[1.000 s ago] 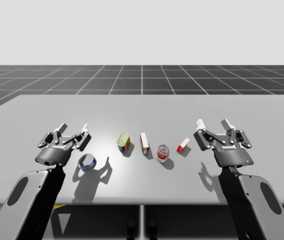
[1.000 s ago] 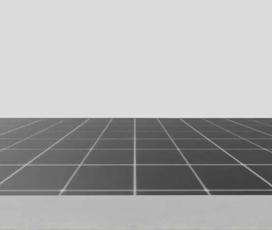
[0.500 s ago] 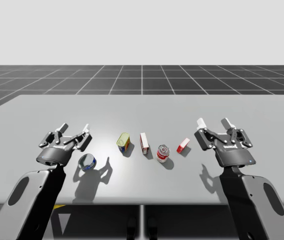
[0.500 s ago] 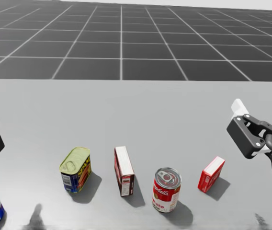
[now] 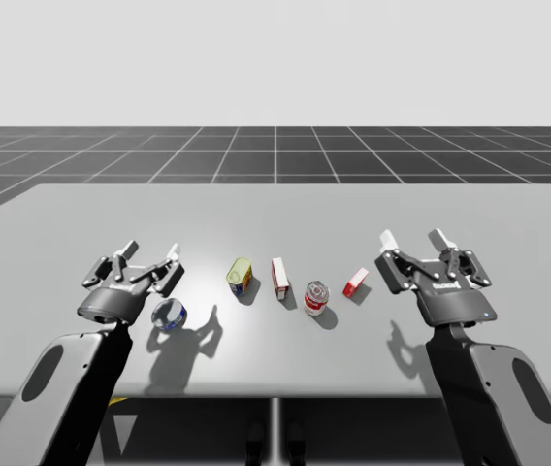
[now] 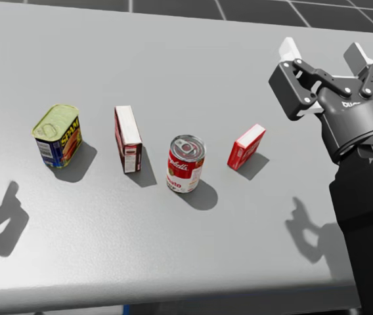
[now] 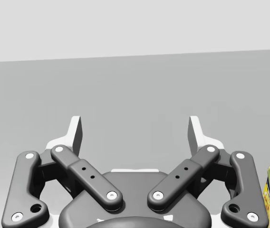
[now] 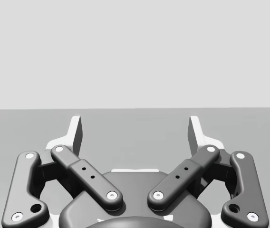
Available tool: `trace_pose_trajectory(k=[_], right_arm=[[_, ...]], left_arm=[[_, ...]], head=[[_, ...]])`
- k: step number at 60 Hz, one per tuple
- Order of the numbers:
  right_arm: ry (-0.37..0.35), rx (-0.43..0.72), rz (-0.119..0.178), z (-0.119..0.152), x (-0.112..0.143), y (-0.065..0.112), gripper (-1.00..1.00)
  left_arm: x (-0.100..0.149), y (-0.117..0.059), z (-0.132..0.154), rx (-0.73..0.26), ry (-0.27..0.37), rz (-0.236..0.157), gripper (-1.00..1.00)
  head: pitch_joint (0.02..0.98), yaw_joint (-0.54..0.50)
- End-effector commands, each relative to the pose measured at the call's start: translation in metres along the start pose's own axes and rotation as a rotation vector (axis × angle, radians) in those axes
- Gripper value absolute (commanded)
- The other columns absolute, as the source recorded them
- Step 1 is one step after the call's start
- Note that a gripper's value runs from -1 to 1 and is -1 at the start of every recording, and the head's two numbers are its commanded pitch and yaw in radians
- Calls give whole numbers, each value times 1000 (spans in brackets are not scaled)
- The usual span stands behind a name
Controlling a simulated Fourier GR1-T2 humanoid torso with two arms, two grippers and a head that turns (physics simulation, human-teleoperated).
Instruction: Grasp the soup can and hold it up.
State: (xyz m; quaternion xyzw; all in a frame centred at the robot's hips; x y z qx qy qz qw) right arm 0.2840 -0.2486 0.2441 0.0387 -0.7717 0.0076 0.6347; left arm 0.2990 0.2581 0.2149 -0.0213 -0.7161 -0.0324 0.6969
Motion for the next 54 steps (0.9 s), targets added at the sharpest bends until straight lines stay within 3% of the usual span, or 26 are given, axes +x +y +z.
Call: trace_pose_trajectory(k=[1, 3, 7, 9, 13, 15, 19, 31, 34, 45, 54], right_arm=[[35, 30, 15, 5, 4, 10, -1000], [40, 67, 21, 10, 7, 14, -1000], [54, 93, 80, 19, 9, 20, -1000], [79, 133, 64, 27, 11, 25, -1000], [91, 159, 76, 35, 11, 29, -1000], [104, 193, 65, 44, 10, 33, -1000], [107, 217, 89, 54, 7, 37, -1000], [172, 332, 94, 89, -10, 50, -1000], [181, 361, 111, 97, -16, 51, -1000], [251, 433, 105, 110, -40, 55, -1000], [295, 453, 80, 109, -61, 63, -1000]], left_arm=[[2, -2, 2, 0, -5, 6, -1000], [3, -2, 3, -1, -9, 8, -1000], [5, -2, 5, -2, -13, 12, -1000], [5, -2, 6, -3, -15, 14, -1000], [6, -2, 7, -4, -17, 16, -1000], [7, -2, 8, -4, -18, 16, -1000], [8, -3, 9, -6, -21, 16, -1000], [7, -3, 8, -11, -23, 16, -1000], [7, -3, 8, -11, -23, 16, -1000], [6, -6, 8, -17, -25, 12, -1000], [4, -6, 6, -21, -22, 9, -1000]], head=[[849, -171], [848, -170], [845, -167], [844, -164], [843, -161], [842, -160], [838, -157], [842, -151], [843, -150], [843, -151], [844, -152]])
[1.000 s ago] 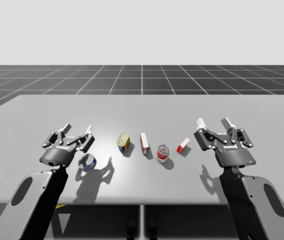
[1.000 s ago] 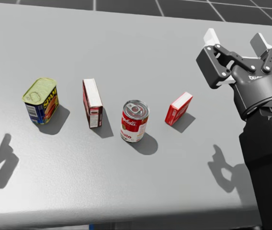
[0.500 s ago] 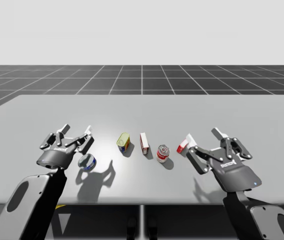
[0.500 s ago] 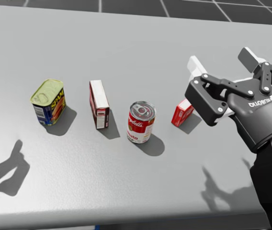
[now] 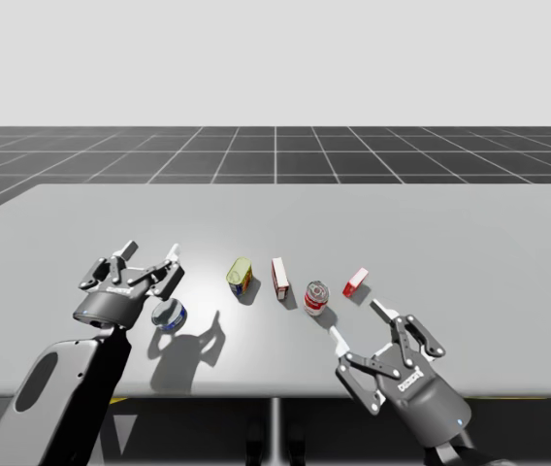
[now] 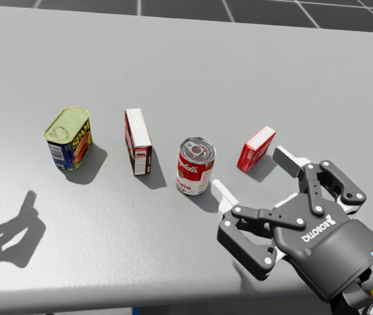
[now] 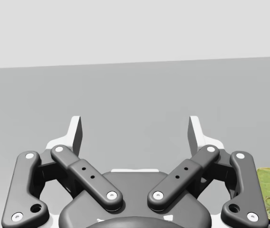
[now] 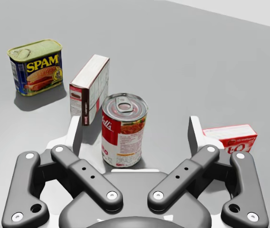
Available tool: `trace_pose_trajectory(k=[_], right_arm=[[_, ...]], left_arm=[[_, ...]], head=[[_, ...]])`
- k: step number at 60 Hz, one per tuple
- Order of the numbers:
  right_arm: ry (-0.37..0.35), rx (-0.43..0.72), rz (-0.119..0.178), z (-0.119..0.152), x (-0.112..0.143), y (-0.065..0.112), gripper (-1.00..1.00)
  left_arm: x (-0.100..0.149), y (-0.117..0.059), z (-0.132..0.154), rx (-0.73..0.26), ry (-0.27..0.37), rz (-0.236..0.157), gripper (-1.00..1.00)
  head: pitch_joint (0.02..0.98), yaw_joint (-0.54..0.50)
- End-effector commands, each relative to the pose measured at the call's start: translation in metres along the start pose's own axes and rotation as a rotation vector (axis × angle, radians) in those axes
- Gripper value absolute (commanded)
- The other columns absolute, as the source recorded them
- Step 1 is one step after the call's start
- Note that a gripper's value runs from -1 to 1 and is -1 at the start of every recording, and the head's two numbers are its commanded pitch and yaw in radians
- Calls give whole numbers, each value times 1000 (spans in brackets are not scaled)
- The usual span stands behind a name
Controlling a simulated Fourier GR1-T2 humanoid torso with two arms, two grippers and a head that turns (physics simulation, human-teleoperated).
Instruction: Grasp the soup can and hold it up.
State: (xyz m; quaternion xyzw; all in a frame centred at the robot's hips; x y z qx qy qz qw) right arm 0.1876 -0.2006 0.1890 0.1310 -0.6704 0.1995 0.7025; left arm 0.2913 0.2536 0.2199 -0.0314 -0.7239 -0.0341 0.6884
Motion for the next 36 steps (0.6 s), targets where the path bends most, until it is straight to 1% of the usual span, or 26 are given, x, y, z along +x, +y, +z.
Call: trace_pose_trajectory(k=[1, 9, 10, 14, 16, 19, 21, 25, 36], right_arm=[[45, 45, -20, -7, -25, 15, -1000], [63, 39, -23, -21, -37, 18, -1000], [68, 32, -17, -24, -40, 18, -1000], [81, 30, -20, -31, -44, 19, -1000], [84, 19, -10, -36, -46, 19, -1000], [91, 15, -16, -40, -48, 19, -1000], [92, 6, -12, -46, -51, 19, -1000], [97, -1, -13, -54, -55, 20, -1000], [120, -66, 1, -74, -64, 18, -1000]], left_arm=[[-1, -1, -1, -4, 2, -2, -1000], [-1, -1, -1, -3, 1, -3, -1000], [-1, -1, -1, -2, -1, -5, -1000], [-1, -1, -1, -2, -1, -5, -1000], [-1, -1, -1, -2, -1, -6, -1000], [-1, -1, -1, -1, -1, -6, -1000], [-1, -1, -1, -2, -1, -6, -1000], [-1, -2, -1, -1, -1, -5, -1000], [-1, -2, 0, 0, -2, -4, -1000]], head=[[845, -153], [847, -152], [847, -152], [848, -151], [849, -151], [850, -152], [850, -152], [851, -153], [849, -155]])
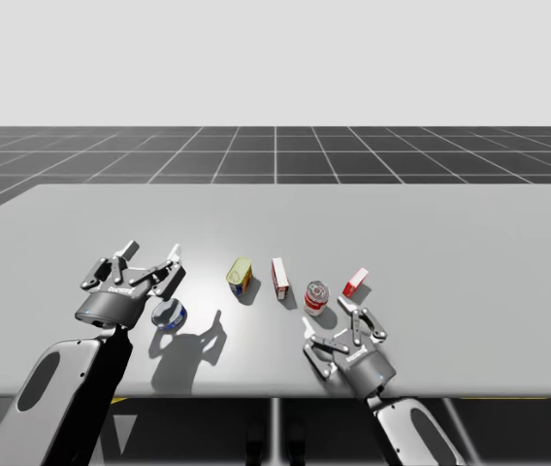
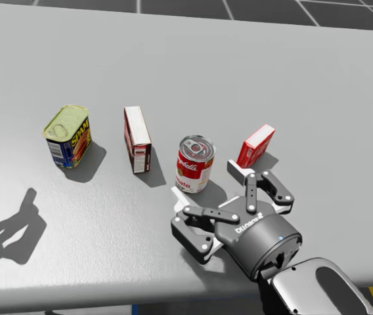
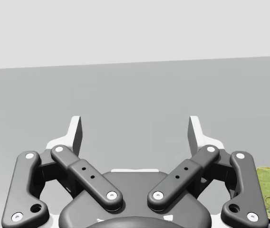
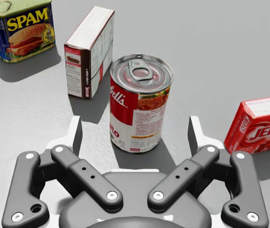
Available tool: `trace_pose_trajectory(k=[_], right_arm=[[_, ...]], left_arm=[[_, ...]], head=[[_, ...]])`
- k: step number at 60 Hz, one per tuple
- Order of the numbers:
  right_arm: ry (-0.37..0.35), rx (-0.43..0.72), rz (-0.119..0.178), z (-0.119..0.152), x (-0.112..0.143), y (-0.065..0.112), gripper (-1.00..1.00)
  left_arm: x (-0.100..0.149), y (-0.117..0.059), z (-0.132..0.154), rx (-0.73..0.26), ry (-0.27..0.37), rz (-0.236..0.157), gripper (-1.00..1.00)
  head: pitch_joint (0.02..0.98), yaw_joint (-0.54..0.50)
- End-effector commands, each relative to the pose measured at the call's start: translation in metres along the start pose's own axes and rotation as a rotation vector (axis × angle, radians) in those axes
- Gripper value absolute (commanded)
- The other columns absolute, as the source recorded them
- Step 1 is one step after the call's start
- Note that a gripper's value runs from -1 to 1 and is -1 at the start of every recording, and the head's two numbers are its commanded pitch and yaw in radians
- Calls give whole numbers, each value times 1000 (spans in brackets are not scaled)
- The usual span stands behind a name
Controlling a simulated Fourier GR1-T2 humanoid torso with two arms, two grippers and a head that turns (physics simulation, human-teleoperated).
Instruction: Grasp the soup can and hold it up.
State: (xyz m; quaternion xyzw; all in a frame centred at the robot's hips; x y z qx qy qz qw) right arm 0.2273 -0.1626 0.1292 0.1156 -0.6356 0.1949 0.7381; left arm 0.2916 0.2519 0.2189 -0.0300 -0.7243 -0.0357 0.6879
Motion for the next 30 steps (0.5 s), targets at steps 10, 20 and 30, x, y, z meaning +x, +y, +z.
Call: trace_pose_trajectory(k=[10, 20, 30], right_arm=[[32, -90, 27, -36, -7, 1, -1000], [50, -86, 22, -47, -6, 3, -1000], [65, -99, 18, -54, -8, 3, -1000]], left_arm=[[2, 0, 1, 0, -3, 2, -1000], [2, 0, 1, 0, -3, 4, -1000], [2, 1, 1, 1, -2, 3, -1000]], head=[[847, -155], [844, -157], [835, -158]])
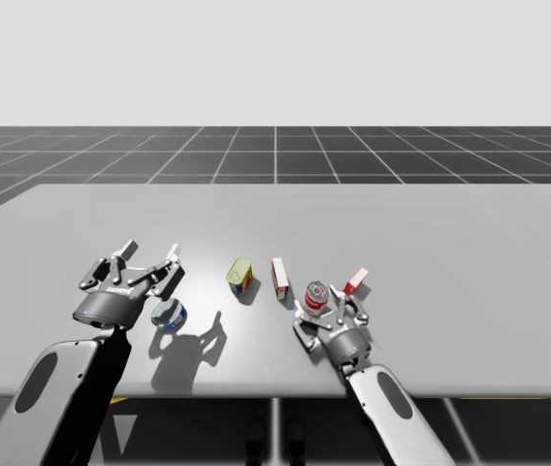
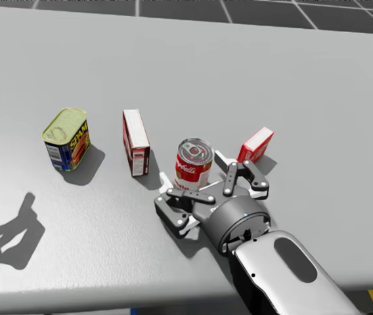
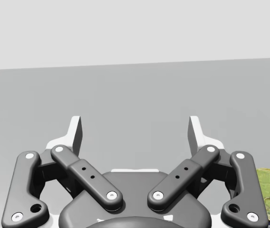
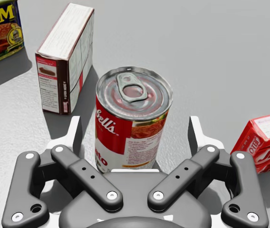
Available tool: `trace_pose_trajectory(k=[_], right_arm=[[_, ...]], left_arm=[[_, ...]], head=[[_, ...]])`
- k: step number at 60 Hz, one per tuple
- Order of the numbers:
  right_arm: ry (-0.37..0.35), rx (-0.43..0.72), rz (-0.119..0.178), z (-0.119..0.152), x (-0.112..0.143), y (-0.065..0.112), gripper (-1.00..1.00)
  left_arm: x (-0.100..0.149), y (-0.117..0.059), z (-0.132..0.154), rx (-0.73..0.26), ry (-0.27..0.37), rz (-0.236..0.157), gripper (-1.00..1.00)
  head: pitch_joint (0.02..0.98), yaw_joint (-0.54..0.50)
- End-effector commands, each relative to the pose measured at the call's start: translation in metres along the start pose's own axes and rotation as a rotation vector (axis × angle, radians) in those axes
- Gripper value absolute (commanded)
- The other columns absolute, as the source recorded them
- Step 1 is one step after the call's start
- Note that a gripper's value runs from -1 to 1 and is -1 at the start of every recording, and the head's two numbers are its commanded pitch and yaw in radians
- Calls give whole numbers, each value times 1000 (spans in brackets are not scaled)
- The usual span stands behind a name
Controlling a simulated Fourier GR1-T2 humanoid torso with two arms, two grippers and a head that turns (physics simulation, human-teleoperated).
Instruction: Grasp the soup can and hold it up.
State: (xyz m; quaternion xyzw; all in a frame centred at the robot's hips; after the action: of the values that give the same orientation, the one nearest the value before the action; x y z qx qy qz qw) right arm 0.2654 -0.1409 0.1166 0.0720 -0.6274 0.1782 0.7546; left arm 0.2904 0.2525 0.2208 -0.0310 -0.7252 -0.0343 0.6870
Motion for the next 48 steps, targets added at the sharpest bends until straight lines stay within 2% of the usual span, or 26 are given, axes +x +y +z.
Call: trace_pose_trajectory(k=[1, 4, 6, 7, 8, 9, 10, 11, 12, 13, 15, 16, 17, 19, 35, 48], right_arm=[[22, -11, -5, -9, -3, 0, -1000], [37, 10, -15, -8, -4, 1, -1000], [40, 25, -10, -8, -4, 0, -1000], [40, 35, -14, -7, -5, 0, -910], [37, 58, -32, -6, -5, -1, -554], [35, 64, -36, -6, -6, -1, -461], [35, 67, -41, -6, -6, -1, -176], [35, 68, -43, -6, -6, -1, -23], [38, 66, -46, -6, -7, -2, 453], [38, 70, -51, -5, -7, -2, 699], [41, 70, -55, -5, -7, -3, 801], [41, 70, -54, -5, -8, -3, 945], [42, 69, -54, -5, -8, -3, 988], [49, 72, -60, -5, -9, -4, 1000], [53, 66, -55, -6, -11, -4, 1000], [46, 57, -53, -5, -10, -5, 1000]], left_arm=[[0, 0, 0, 0, 0, 0, -1000], [0, 0, 0, -1, 2, -1, -1000], [0, 0, 0, -1, 2, -2, -1000], [-1, 0, 0, -2, 3, -3, -1000], [-1, 0, -1, -2, 4, -4, -1000], [-1, 0, -1, -2, 4, -4, -1000], [-1, 0, -1, -2, 4, -4, -1000], [-1, 0, -1, -2, 5, -4, -1000], [-1, 0, -1, -2, 5, -4, -1000], [-1, 0, -1, -2, 6, -5, -1000], [-1, -1, -1, -2, 7, -5, -1000], [-1, -1, -1, -2, 7, -5, -1000], [-1, -1, -1, -2, 7, -5, -1000], [-2, -1, -1, -2, 7, -5, -1000], [-3, -2, -1, -4, 12, -6, -1000], [-3, -2, -2, -4, 13, -4, -1000]], head=[[834, -158], [814, -158], [800, -159], [792, -159], [772, -162], [767, -162], [761, -163], [755, -163], [735, -165], [728, -166], [715, -168], [702, -170], [694, -171], [672, -174], [470, -191], [389, -195]])
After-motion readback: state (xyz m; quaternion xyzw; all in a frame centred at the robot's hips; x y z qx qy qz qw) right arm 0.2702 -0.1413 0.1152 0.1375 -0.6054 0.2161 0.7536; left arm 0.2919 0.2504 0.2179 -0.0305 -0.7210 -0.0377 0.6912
